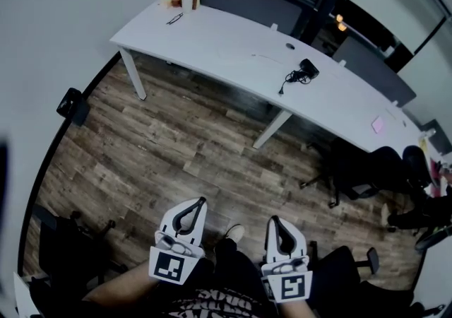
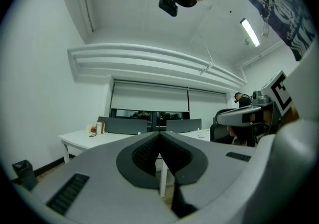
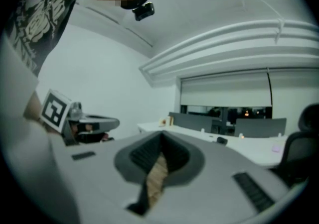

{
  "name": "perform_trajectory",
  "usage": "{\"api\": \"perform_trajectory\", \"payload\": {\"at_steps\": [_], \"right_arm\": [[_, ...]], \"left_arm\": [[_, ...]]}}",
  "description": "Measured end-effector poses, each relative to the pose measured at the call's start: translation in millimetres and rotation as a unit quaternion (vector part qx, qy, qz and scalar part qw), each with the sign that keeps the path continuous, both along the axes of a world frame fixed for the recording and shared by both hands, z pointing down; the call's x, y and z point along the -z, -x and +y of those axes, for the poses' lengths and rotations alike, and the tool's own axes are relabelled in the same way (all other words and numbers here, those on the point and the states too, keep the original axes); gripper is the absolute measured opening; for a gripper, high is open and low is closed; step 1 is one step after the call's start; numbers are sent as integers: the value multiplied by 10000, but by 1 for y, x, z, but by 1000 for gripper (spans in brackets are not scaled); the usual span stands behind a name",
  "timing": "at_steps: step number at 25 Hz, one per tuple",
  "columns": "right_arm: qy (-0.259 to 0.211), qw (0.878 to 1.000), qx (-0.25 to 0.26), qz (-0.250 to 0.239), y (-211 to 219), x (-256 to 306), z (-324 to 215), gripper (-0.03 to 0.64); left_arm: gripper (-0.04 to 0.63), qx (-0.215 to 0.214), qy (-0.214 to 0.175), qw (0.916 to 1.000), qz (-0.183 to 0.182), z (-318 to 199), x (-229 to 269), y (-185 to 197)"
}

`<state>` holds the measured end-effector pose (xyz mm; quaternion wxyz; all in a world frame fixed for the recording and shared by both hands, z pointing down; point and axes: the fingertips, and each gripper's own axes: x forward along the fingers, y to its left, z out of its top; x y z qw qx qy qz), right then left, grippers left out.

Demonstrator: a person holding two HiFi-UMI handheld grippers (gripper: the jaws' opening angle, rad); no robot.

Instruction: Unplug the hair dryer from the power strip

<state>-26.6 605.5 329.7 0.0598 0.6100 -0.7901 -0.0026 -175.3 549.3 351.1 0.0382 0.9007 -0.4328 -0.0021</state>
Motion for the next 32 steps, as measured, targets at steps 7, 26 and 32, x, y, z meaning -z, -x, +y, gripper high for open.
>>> {"api": "perform_trajectory", "payload": {"at_steps": [7,26,32], "right_arm": [[145,9997,-164,-146,-24,-8,-12,28],[70,9992,233,-318,-81,-17,-93,28],[-65,9980,512,-376,-96,-3,-123,28]], "left_arm": [[27,-84,71,9999,16,-8,-5,-24],[28,128,186,9997,42,-84,-4,-91],[26,139,-4,9999,-28,-113,17,-119]]}}
